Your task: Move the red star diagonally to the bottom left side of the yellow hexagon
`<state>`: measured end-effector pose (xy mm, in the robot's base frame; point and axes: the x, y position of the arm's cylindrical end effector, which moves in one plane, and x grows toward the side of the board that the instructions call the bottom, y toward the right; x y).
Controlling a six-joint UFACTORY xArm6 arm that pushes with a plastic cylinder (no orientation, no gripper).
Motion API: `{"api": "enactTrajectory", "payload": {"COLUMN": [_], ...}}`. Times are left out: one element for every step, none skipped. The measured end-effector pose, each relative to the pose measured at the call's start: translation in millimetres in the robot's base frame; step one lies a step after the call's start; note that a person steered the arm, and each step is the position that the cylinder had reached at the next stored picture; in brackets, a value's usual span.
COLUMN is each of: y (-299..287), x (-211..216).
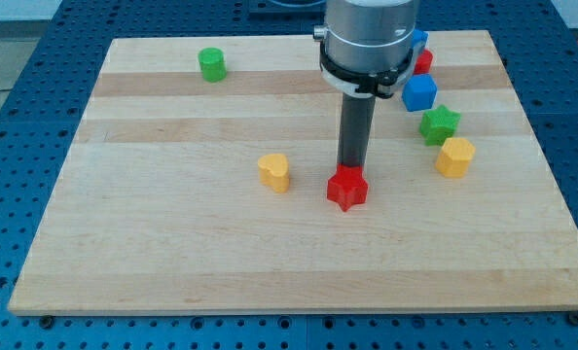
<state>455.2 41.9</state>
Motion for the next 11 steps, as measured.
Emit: {"api": "enactTrajectory", "payload": {"y": [-46.9,-37.7,-11.9,2.1,24.0,65.7,73.5,43.8,62.0,90.4,109.0], "x": [-2.4,19.7,38.5,34.9,32.1,43.0,51.7,66.0,86.4,87.6,87.6]}}
